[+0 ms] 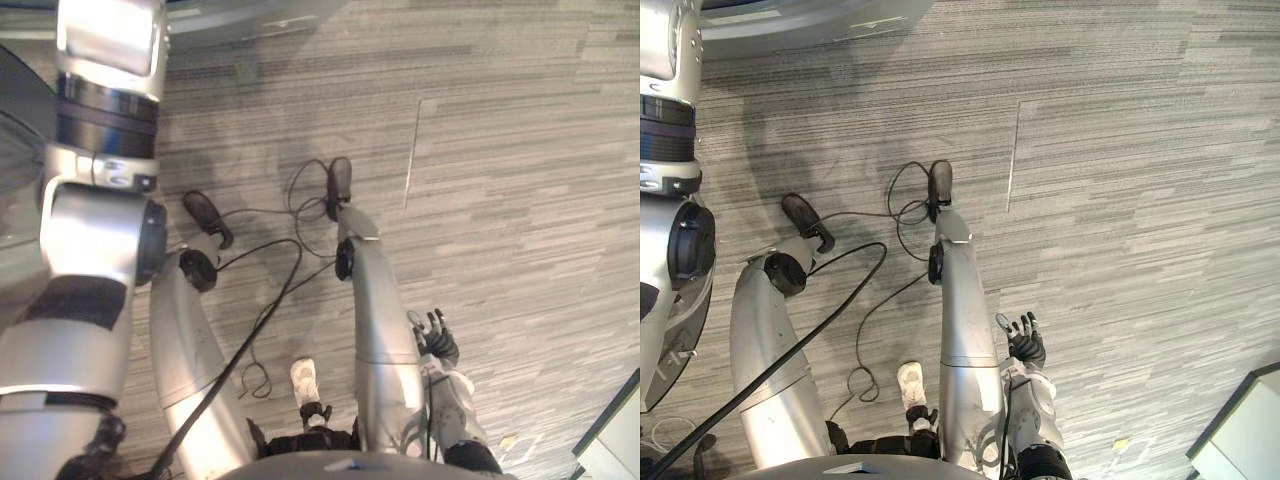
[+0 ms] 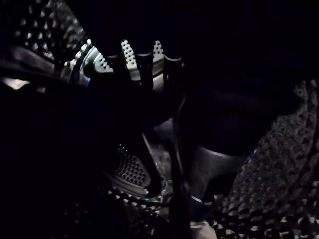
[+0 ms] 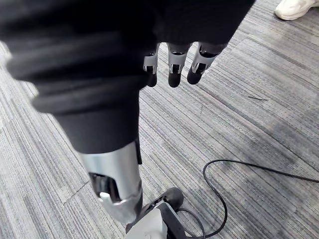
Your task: Pick up the laundry basket with both hands and put the clothes into the washing machine.
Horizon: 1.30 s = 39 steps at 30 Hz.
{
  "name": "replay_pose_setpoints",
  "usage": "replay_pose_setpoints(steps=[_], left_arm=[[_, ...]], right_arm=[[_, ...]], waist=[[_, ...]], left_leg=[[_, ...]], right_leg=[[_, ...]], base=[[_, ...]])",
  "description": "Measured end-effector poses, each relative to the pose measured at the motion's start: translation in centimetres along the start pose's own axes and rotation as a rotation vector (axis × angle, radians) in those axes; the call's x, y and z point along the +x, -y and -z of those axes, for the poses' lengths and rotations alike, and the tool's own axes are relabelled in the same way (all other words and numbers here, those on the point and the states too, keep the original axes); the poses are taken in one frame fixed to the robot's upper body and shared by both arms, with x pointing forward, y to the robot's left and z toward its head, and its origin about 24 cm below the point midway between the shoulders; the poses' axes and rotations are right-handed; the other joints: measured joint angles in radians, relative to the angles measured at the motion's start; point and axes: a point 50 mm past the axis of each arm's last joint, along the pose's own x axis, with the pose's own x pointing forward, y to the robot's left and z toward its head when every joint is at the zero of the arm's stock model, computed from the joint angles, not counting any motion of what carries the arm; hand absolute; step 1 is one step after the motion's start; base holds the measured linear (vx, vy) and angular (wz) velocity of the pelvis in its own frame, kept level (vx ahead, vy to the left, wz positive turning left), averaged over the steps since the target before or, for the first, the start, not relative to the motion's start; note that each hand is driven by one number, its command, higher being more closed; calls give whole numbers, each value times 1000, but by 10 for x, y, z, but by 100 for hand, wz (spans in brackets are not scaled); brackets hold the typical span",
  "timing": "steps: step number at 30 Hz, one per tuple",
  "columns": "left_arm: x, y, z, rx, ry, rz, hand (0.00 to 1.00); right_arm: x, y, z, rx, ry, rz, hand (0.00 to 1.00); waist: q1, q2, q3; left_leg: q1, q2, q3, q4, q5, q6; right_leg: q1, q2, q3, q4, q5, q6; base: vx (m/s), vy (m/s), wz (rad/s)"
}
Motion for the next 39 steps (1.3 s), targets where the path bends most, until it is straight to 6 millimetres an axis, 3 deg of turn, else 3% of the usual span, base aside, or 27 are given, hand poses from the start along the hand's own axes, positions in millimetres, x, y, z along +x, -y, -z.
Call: replay_pose_setpoints(steps=[3, 9, 12, 19, 23, 26, 27, 31, 32, 35, 36, 39], left_arm=[[-16, 4, 24, -6, -78, 22, 0], [-86, 31, 61, 83, -127, 155, 0], [-113, 34, 75, 115, -168, 183, 0], [-197, 11, 117, 276, -316, 235, 0], [-263, 2, 139, 271, -524, 285, 0], [-318, -2, 145, 250, -669, 404, 0], [-328, -3, 146, 241, -695, 424, 0], [-409, -20, 165, 259, -996, 591, 0], [-419, -24, 167, 265, -1036, 613, 0], [-476, -44, 175, 301, -1266, 744, 0], [-485, -49, 176, 311, -1308, 763, 0], [-534, -85, 174, 382, -1540, 787, 0]], right_arm=[[0, 1, 1, -2, -11, 3, 0], [0, 1, 1, -23, 3, 8, 0], [0, 1, -1, -48, 9, 8, 0], [0, 5, -2, -95, 17, 38, 0], [-1, 15, 3, -123, -8, 100, 0], [-9, 29, 13, -152, -57, 141, 0], [-11, 32, 15, -153, -67, 150, 0], [-25, 51, 34, -186, -165, 205, 0], [-27, 52, 37, -194, -178, 209, 0], [-32, 55, 49, -199, -240, 221, 0], [-33, 55, 51, -204, -253, 223, 0], [-42, 61, 62, -235, -308, 234, 0]], waist=[[7, 1, -1], [17, 1, -1], [14, 1, -1], [27, 3, -2], [52, 12, -8], [66, 44, -66], [70, 47, -77], [80, 63, -178], [80, 62, -191], [80, 60, -246], [78, 62, -253], [78, 55, -312]], left_leg=[[25, -2, -1, -8, 9, -4], [96, -18, -9, -55, 43, -18], [129, -26, -9, -71, 49, -28], [307, -51, -8, -153, 79, -57], [473, -101, -15, -248, 97, -67], [582, -126, -21, -322, 114, -75], [609, -135, -21, -340, 119, -75], [810, -175, -10, -476, 150, -82], [834, -182, -9, -495, 154, -83], [961, -202, -8, -600, 186, -89], [981, -204, -8, -618, 189, -89], [1089, -216, -3, -723, 222, -99]], right_leg=[[16, -3, -5, 11, -5, -8], [73, -16, -19, 13, -24, -43], [97, -22, -18, 18, -28, -51], [245, -38, -32, 15, -52, -69], [391, -69, -48, -1, -86, -69], [505, -83, -73, -57, -88, -69], [528, -88, -73, -65, -89, -69], [716, -116, -103, -143, -98, -66], [740, -119, -107, -153, -99, -65], [864, -130, -139, -219, -100, -64], [888, -135, -149, -232, -100, -63], [988, -137, -179, -289, -105, -57]], base=[[-26, -12, 14], [-29, -24, 21], [-14, -20, 12], [8, -56, 24], [49, -78, 39], [75, -40, 28], [108, -30, 31], [150, -33, 28], [141, -32, 23], [139, -36, 27], [118, -29, 28], [128, -35, 22]])
